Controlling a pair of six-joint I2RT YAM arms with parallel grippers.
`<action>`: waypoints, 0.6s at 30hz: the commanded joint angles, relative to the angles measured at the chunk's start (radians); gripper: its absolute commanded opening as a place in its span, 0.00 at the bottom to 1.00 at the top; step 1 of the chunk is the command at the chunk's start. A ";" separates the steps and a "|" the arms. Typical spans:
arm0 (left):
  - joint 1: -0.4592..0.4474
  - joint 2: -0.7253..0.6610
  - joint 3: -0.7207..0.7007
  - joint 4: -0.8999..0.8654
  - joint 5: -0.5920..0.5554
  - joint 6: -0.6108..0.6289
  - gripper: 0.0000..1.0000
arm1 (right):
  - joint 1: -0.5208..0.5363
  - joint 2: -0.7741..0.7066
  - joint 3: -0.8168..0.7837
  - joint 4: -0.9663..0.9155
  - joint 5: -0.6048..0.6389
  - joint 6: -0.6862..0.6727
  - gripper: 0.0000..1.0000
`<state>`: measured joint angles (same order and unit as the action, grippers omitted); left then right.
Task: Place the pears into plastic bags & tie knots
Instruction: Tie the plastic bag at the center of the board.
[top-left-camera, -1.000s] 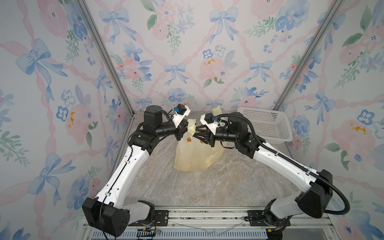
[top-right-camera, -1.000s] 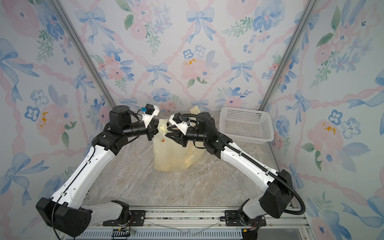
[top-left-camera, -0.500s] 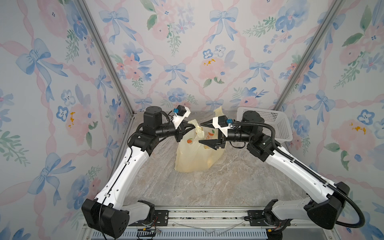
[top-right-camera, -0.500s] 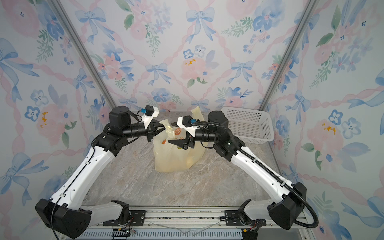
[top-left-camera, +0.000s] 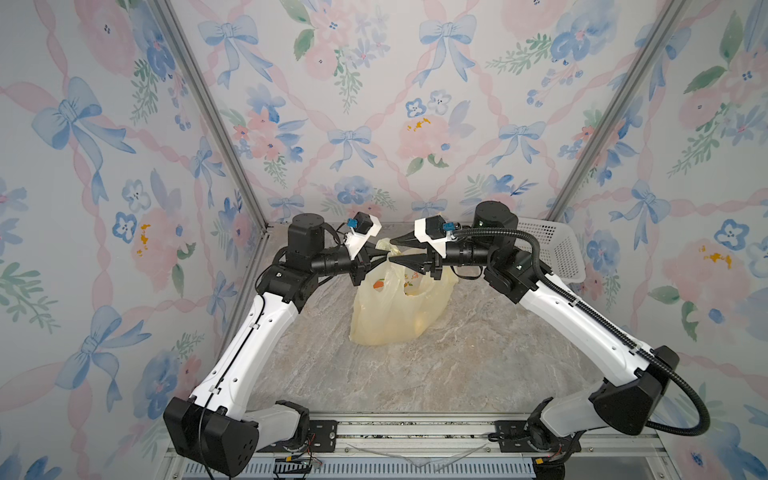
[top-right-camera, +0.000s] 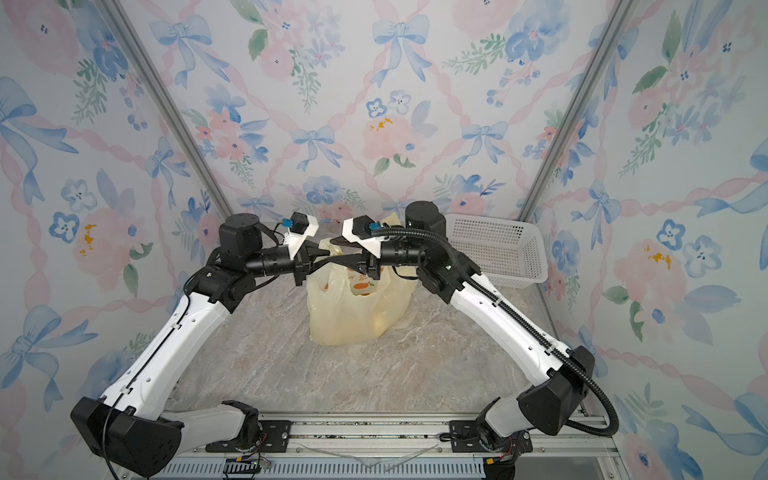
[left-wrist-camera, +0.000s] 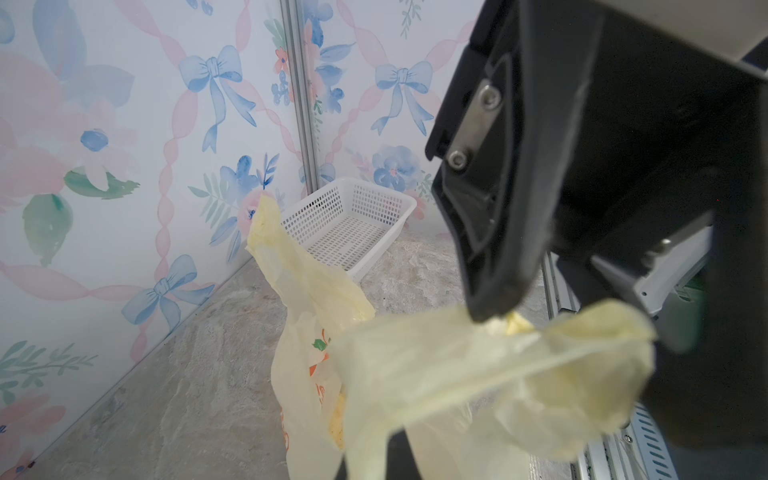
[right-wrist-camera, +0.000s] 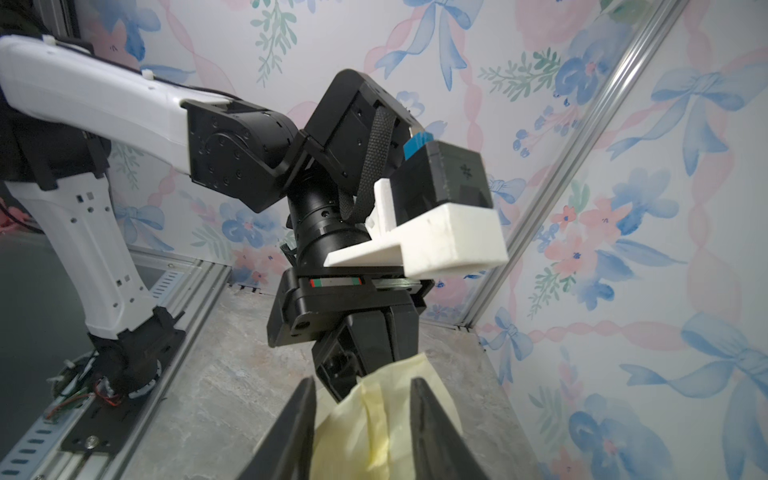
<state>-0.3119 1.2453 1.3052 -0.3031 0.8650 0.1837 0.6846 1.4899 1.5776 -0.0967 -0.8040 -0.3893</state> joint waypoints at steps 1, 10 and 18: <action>0.003 -0.017 -0.009 0.006 0.023 0.016 0.00 | -0.005 0.012 0.059 -0.065 -0.014 -0.022 0.15; 0.003 -0.081 -0.031 0.007 -0.083 0.019 0.34 | 0.000 0.005 0.097 -0.100 0.017 0.004 0.00; 0.003 -0.259 -0.091 0.032 -0.323 -0.001 0.82 | 0.004 0.007 0.150 -0.168 0.111 0.015 0.00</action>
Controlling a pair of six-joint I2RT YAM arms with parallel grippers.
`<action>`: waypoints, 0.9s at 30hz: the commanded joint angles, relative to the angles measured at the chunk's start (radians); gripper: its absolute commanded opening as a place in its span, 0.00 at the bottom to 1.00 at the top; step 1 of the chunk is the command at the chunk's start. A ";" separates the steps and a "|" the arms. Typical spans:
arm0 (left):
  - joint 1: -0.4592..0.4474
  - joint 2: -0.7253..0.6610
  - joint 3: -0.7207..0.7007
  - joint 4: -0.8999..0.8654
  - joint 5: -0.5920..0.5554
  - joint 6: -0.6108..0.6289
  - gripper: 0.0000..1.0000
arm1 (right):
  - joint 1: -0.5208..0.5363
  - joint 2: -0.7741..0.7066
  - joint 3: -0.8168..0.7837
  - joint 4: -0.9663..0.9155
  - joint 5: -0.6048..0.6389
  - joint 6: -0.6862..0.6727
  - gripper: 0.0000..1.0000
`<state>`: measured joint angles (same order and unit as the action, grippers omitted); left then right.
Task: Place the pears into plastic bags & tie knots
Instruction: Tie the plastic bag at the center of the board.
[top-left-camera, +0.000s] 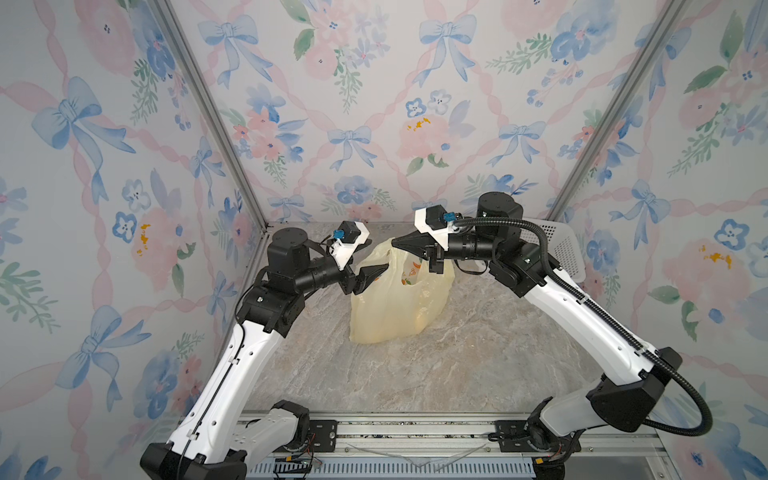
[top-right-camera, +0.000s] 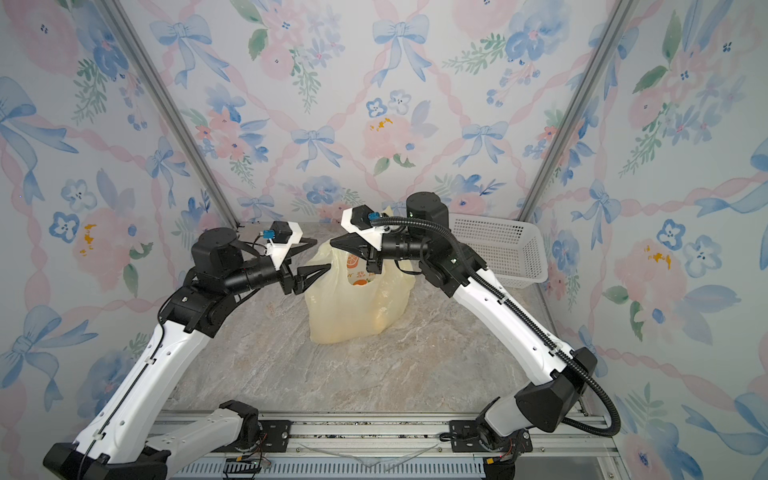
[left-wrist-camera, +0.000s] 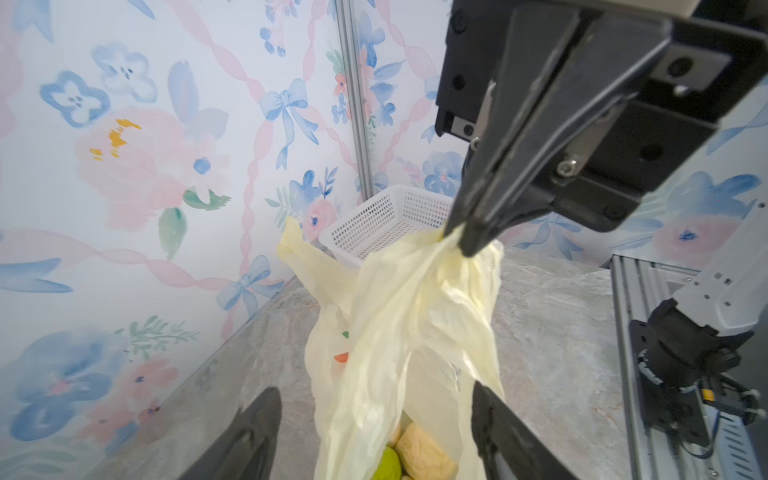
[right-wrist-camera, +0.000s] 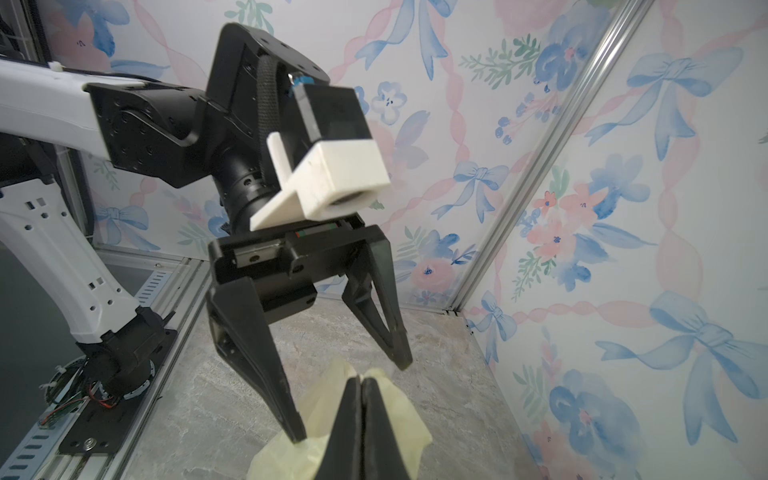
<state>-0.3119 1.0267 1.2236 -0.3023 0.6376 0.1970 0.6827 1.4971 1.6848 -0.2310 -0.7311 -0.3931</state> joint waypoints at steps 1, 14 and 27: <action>0.004 -0.046 -0.002 0.041 -0.078 -0.027 0.85 | 0.007 0.002 0.052 -0.043 0.041 0.018 0.00; -0.190 0.141 0.076 0.150 -0.095 -0.148 0.75 | 0.041 -0.004 0.069 -0.068 0.048 0.008 0.00; -0.187 0.048 -0.051 0.299 -0.141 -0.220 0.41 | 0.043 -0.026 0.040 -0.079 0.074 -0.005 0.00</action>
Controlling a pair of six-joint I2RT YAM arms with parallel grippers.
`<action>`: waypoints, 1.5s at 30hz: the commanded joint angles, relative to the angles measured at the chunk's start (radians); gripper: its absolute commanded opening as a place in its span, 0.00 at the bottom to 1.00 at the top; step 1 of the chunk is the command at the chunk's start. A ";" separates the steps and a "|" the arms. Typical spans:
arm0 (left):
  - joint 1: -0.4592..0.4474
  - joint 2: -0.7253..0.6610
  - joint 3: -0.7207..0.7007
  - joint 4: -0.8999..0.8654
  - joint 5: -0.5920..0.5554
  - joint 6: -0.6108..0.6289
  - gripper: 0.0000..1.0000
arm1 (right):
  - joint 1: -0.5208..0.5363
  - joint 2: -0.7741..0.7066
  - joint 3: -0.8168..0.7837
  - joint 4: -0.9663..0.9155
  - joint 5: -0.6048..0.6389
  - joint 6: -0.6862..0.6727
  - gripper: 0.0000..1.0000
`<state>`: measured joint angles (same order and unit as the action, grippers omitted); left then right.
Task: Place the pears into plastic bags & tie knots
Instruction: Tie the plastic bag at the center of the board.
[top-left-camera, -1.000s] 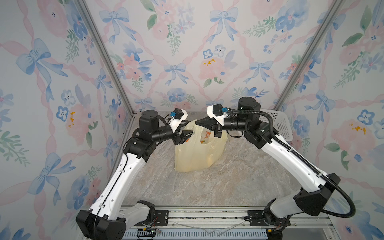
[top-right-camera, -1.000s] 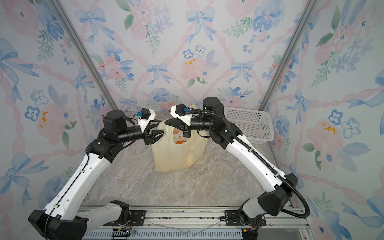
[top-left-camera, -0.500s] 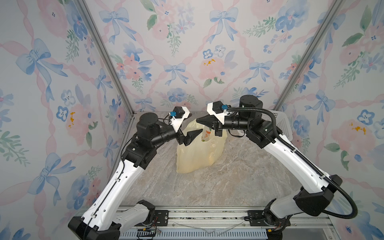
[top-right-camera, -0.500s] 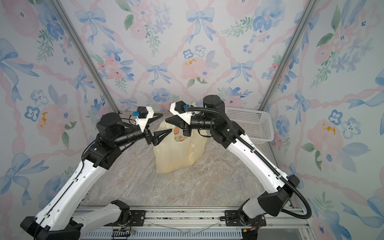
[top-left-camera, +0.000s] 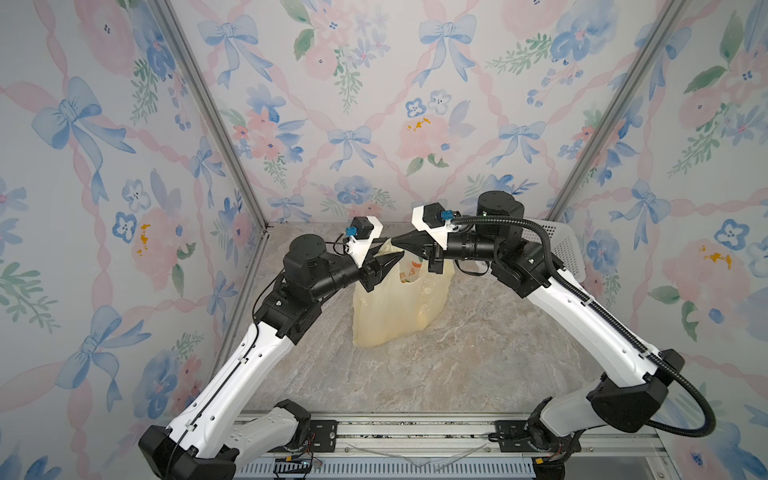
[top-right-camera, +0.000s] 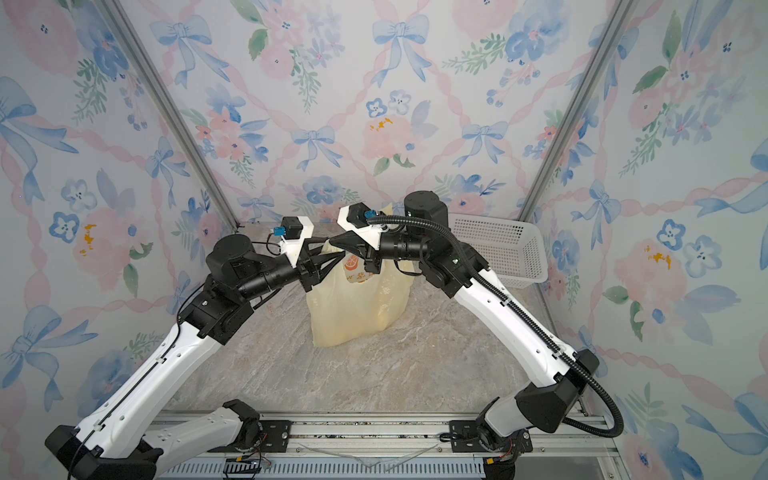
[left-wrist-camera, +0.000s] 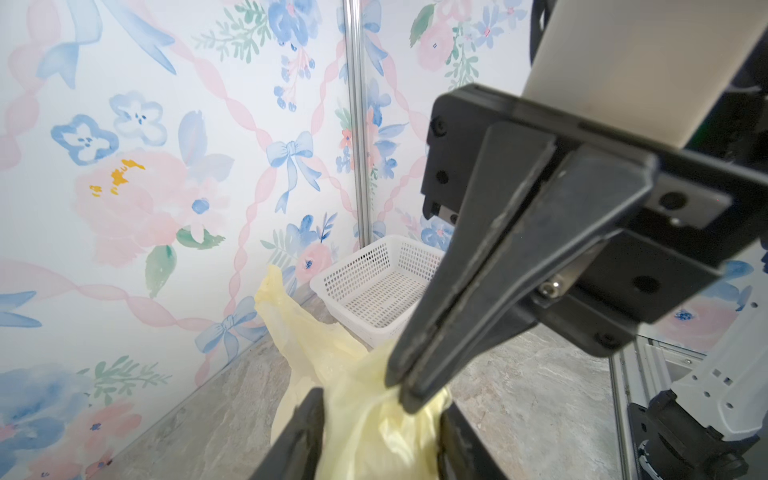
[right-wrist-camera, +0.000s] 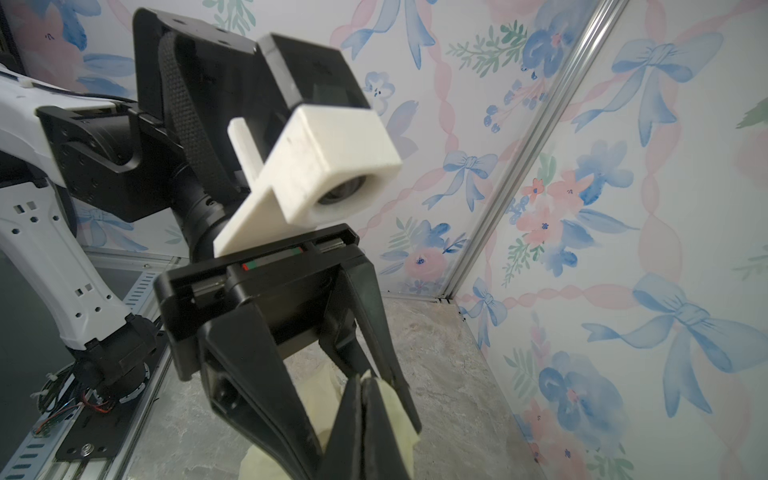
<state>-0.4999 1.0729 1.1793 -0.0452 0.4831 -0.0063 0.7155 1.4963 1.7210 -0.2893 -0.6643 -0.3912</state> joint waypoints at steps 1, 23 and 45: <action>0.001 0.001 -0.009 0.043 0.018 -0.015 0.39 | 0.009 -0.024 0.007 -0.023 0.008 -0.009 0.00; 0.004 -0.001 -0.036 0.015 0.070 0.040 0.00 | -0.237 0.085 0.048 0.174 0.092 0.371 0.69; 0.009 -0.021 -0.042 -0.003 0.064 0.049 0.00 | -0.413 0.475 0.042 0.272 -0.302 0.512 0.93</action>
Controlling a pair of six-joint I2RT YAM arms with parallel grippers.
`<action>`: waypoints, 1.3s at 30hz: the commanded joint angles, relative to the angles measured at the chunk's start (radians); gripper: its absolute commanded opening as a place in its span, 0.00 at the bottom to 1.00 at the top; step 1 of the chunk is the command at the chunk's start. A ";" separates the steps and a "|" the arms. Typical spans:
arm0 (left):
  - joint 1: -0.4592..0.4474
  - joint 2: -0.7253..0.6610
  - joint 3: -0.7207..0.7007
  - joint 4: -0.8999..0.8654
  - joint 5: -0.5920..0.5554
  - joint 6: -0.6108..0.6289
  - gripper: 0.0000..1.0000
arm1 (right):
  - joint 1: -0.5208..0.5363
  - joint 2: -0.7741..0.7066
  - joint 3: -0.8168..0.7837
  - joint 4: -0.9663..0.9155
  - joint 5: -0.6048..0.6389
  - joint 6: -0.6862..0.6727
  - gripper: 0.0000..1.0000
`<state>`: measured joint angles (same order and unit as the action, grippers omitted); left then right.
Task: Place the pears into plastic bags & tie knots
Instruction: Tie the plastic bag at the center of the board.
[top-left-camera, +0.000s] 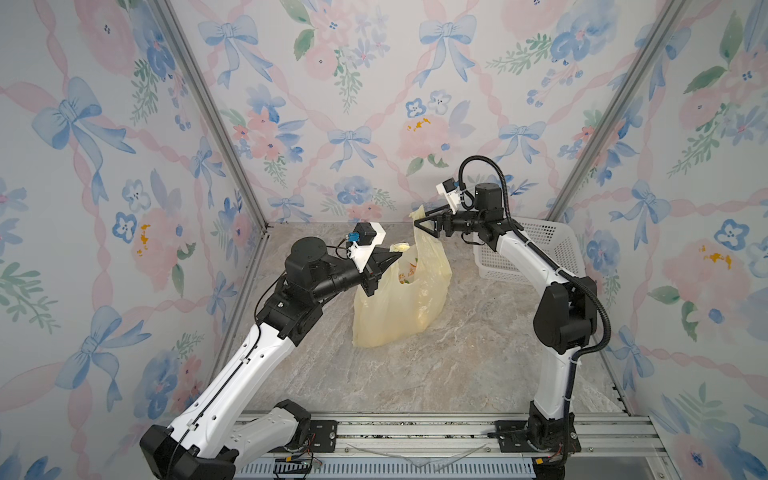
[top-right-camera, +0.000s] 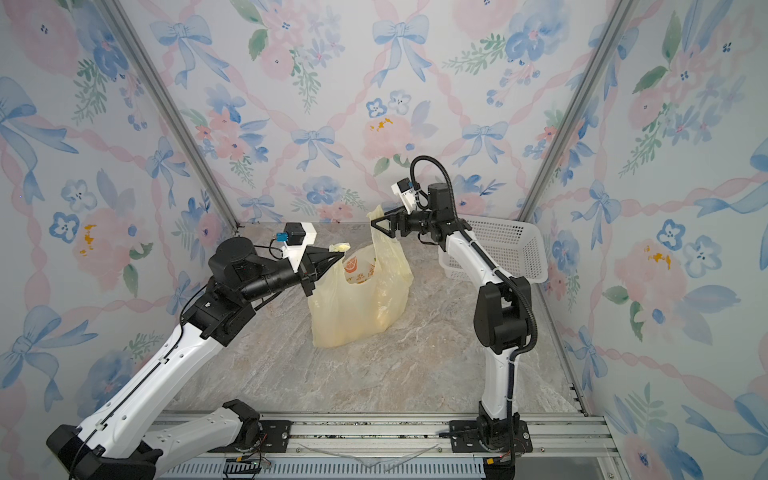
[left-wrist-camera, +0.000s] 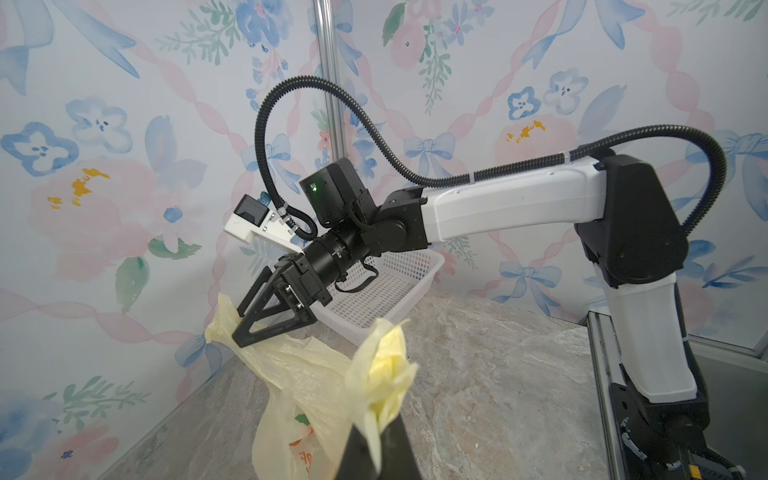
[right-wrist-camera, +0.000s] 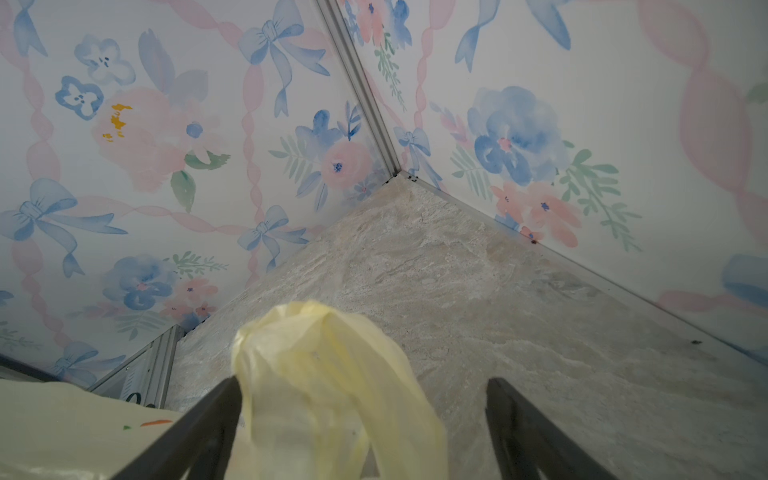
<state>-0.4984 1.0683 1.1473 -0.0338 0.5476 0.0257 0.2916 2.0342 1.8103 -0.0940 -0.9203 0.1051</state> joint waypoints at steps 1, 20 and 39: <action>0.008 -0.016 -0.011 -0.016 -0.001 0.017 0.00 | 0.012 -0.069 -0.067 0.086 -0.043 0.012 0.93; 0.085 0.051 0.009 -0.016 -0.069 -0.082 0.00 | 0.066 -0.398 -0.345 -0.005 0.149 -0.194 0.09; 0.074 0.472 0.425 -0.330 0.313 0.064 0.00 | 0.217 -0.797 -0.651 -0.177 0.145 -0.417 0.00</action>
<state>-0.4141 1.5204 1.5539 -0.2352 0.7895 0.0273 0.4721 1.2148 1.1641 -0.2142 -0.7372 -0.2420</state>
